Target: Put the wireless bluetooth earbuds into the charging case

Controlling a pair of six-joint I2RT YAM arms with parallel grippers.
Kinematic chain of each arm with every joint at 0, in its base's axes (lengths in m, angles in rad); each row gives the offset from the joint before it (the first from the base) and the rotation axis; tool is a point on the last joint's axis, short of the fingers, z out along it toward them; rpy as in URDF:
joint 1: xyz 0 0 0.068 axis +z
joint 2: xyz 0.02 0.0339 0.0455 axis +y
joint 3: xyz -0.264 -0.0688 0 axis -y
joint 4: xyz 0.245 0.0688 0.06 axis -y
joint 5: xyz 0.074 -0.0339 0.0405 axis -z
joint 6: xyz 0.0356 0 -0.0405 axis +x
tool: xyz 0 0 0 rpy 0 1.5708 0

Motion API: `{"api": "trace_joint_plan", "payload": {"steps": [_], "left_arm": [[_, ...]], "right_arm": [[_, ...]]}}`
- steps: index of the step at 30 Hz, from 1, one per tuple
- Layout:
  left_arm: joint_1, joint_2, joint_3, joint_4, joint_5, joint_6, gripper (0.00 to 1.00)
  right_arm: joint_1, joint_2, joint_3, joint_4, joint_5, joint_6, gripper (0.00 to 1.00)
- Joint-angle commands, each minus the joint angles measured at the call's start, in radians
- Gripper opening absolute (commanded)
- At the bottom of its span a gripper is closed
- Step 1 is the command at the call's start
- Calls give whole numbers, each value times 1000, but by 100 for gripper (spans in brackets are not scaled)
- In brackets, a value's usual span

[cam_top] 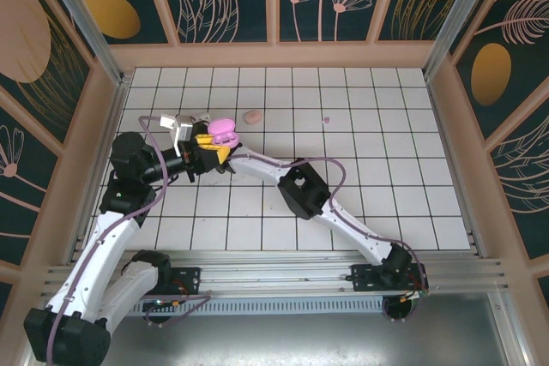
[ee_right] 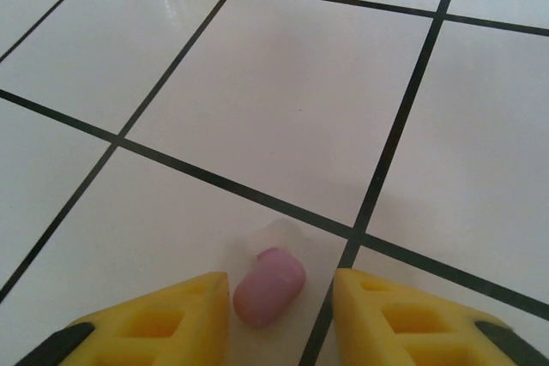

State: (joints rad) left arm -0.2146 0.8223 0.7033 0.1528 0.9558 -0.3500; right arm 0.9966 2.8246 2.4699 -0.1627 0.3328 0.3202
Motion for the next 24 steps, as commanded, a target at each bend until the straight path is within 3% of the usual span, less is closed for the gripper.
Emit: {"api": "trace_joint_plan", "payload": {"steps": [1,7,15,20,24], "left_arm": [[8,-17,19,6,-13,5,16],[8,-19,16,2,-21,11,16],[8,-23,21,-6,-28,14,16],[8,-20,15,2,-34,10,17],[8,-9,19,36,-37,-17,17]], "right_arm": [[5,-11,-3,-84,-14,0,35],[1,-176,-256,-9,-4,0,23],[-18,-379,-573,101,5,11,19],[-51,-493,-761,192,-53,63,20],[-71,-493,-750,243,-145,30,28]]}}
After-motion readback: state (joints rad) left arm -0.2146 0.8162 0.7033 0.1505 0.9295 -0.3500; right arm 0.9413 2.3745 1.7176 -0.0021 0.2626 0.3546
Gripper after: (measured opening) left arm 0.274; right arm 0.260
